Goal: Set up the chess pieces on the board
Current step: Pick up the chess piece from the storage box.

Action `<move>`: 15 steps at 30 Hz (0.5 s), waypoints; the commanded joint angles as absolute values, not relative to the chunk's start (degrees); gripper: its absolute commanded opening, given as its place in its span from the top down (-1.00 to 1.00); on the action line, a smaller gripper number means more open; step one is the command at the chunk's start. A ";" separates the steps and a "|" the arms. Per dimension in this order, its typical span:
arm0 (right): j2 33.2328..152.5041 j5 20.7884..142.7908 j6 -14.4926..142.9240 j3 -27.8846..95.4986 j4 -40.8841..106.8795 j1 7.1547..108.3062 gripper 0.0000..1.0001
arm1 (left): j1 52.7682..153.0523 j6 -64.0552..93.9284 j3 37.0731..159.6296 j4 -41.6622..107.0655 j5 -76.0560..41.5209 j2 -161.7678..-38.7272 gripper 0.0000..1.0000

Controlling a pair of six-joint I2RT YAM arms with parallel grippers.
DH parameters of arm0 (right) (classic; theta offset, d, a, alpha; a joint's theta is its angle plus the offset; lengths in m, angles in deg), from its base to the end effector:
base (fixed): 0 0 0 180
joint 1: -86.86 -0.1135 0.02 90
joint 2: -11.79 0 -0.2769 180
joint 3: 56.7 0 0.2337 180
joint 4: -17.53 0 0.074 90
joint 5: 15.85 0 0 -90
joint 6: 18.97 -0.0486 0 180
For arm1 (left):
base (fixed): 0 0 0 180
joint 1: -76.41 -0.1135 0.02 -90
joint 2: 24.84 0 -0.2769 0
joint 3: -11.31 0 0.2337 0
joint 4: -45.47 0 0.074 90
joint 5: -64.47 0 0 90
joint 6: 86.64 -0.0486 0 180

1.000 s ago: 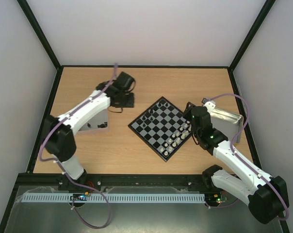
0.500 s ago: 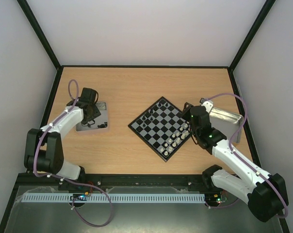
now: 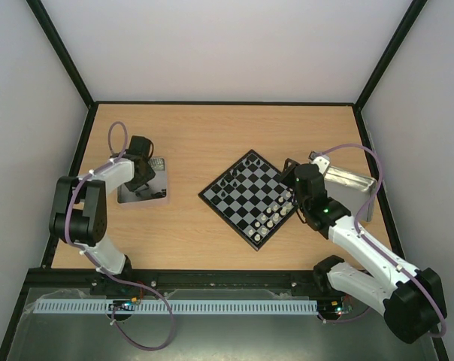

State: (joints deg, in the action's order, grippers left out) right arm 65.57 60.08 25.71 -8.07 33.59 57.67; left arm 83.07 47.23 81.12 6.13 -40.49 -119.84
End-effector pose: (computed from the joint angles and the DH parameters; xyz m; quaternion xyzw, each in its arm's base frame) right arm 0.1822 0.0882 0.2721 0.1834 0.8011 0.2590 0.5074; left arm 0.3070 -0.0232 0.1807 -0.3357 0.9074 0.0215 0.2519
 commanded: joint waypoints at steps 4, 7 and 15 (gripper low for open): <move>66.52 59.34 25.73 -7.68 32.40 57.85 0.21 | 81.80 47.24 82.78 8.88 -39.96 -123.17 0.17; 66.67 59.32 25.77 -7.60 32.24 57.85 0.21 | 81.55 47.16 82.79 9.10 -39.77 -124.03 0.25; 67.51 59.38 25.85 -7.31 32.05 57.85 0.21 | 81.16 46.61 82.86 9.25 -39.49 -125.64 0.43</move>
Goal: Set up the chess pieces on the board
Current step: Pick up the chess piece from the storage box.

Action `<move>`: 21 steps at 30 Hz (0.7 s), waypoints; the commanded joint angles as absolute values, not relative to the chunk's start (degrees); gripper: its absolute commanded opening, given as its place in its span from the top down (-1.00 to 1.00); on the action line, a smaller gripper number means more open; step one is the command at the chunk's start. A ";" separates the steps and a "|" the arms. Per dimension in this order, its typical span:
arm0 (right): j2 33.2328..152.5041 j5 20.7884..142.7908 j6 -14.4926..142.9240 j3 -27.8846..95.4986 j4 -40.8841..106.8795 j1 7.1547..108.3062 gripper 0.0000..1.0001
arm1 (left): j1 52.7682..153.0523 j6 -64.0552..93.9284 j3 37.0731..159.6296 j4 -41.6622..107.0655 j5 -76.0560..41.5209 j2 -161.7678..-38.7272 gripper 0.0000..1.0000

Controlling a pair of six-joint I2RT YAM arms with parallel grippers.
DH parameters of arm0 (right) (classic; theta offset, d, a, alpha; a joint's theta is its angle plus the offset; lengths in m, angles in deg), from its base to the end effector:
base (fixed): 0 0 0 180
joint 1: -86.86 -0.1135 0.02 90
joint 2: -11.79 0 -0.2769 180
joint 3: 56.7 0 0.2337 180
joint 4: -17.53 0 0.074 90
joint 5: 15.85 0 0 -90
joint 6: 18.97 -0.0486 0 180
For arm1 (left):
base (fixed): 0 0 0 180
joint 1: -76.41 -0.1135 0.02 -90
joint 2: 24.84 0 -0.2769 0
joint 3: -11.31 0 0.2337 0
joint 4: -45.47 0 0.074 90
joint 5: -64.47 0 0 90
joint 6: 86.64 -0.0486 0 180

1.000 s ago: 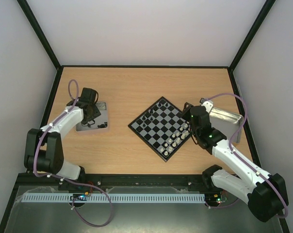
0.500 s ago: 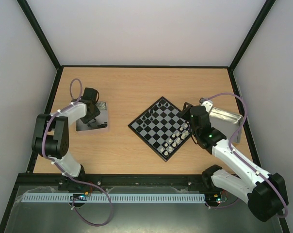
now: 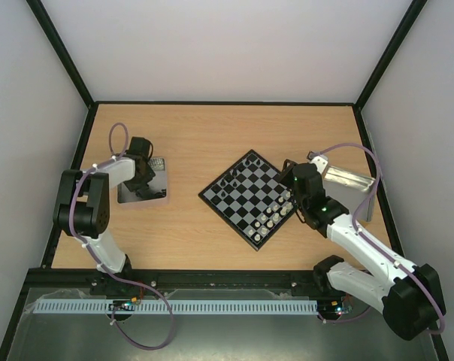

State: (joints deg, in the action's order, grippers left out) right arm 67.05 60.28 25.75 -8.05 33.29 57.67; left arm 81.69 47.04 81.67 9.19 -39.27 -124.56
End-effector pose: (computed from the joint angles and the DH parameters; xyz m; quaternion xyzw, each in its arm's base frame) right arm 0.1859 0.0905 0.2680 0.1820 0.8072 0.2544 0.5005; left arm 0.3201 -0.0180 0.1614 -0.3430 0.9082 0.0196 0.2391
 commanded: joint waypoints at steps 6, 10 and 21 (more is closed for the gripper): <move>67.76 59.38 25.85 -7.29 31.81 57.90 0.21 | 80.81 46.17 82.95 8.91 -39.34 -126.56 0.44; 67.75 59.39 25.85 -7.24 31.92 57.85 0.22 | 80.62 45.99 83.03 8.98 -39.10 -127.22 0.49; 67.33 60.55 25.51 -6.98 32.00 57.90 0.22 | 81.59 44.59 81.59 9.06 -33.83 -122.40 0.70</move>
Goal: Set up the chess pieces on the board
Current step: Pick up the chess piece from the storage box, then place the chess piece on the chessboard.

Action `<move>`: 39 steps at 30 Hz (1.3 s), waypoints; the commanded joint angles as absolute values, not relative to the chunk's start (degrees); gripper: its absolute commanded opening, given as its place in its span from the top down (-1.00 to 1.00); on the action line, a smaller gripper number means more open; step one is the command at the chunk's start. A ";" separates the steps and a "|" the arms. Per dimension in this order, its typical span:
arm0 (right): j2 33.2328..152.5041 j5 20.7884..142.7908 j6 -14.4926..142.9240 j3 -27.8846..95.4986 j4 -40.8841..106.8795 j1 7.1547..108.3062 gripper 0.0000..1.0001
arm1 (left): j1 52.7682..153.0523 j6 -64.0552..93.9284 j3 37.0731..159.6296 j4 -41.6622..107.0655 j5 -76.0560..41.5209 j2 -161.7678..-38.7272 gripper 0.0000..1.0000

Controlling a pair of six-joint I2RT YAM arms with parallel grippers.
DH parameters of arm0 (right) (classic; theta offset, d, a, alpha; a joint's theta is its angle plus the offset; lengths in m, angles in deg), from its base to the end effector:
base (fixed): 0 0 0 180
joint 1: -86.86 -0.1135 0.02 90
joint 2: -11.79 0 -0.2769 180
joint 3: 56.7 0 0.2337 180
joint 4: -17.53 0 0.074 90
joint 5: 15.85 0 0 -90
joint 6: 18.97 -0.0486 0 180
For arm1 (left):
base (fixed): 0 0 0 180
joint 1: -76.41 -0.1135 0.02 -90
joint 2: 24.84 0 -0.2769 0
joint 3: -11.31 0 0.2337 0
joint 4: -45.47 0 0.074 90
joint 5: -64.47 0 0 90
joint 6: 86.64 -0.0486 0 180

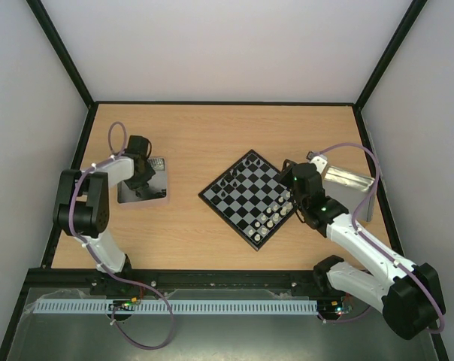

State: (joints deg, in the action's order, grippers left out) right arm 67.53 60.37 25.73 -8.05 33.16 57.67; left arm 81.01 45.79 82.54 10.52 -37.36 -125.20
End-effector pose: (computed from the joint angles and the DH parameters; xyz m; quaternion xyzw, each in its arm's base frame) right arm 0.1871 0.0913 0.2667 0.1816 0.8091 0.2534 0.4983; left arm 0.3268 -0.0163 0.1628 -0.3361 0.9095 0.0031 0.2446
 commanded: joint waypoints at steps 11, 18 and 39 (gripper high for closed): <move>74.63 92.49 28.06 -3.68 22.34 57.85 0.15 | 94.23 32.81 82.62 14.08 -13.34 -110.32 0.70; 79.18 109.46 20.76 -1.44 13.01 57.85 -0.11 | 103.70 23.94 83.82 25.83 6.16 -105.97 0.70; 75.15 131.72 9.04 -1.65 4.09 57.72 0.07 | 109.28 -10.88 92.08 16.70 35.36 -101.37 0.64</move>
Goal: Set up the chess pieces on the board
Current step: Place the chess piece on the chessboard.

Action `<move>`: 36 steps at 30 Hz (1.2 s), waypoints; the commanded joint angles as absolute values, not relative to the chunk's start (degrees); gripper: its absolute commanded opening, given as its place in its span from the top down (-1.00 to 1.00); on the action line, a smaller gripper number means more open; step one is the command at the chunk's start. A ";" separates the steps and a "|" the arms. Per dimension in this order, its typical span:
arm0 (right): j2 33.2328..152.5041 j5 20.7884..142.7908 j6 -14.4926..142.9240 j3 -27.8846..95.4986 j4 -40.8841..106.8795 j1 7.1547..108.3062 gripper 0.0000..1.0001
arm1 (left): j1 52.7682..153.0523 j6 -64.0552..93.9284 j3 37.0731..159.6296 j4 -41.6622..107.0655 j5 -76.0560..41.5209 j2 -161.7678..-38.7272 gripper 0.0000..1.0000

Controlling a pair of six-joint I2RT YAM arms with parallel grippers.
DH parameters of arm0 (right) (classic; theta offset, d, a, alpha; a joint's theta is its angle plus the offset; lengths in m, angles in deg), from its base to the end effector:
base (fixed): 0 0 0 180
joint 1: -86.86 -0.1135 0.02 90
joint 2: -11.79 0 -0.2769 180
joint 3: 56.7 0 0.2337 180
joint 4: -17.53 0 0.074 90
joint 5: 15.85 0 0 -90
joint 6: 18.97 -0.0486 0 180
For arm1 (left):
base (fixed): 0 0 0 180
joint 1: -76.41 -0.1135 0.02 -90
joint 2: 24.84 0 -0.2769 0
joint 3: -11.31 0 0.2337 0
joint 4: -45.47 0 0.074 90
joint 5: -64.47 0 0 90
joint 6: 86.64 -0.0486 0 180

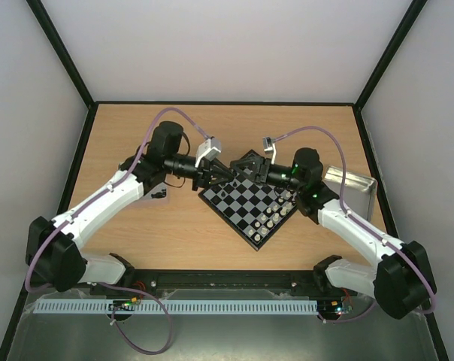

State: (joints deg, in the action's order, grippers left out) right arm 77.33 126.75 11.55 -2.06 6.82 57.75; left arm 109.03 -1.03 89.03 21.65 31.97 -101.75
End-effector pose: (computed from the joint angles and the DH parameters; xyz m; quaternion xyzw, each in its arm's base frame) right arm 0.1895 0.1497 0.3210 -0.1355 0.6947 0.6666 0.2338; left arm 0.2164 -0.1871 0.3474 0.4838 0.6091 -0.5070 0.3714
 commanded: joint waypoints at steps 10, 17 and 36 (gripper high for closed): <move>74.11 133.75 7.02 -1.58 5.69 57.00 0.34 | 109.28 -17.66 98.12 9.84 33.31 -105.16 0.63; 75.11 133.75 6.40 -1.49 6.03 56.26 0.62 | 109.23 -18.12 99.50 8.60 32.40 -106.53 0.63; 74.89 133.93 7.03 -2.76 10.85 55.92 0.65 | 109.28 -15.38 100.87 8.92 26.46 -108.07 0.64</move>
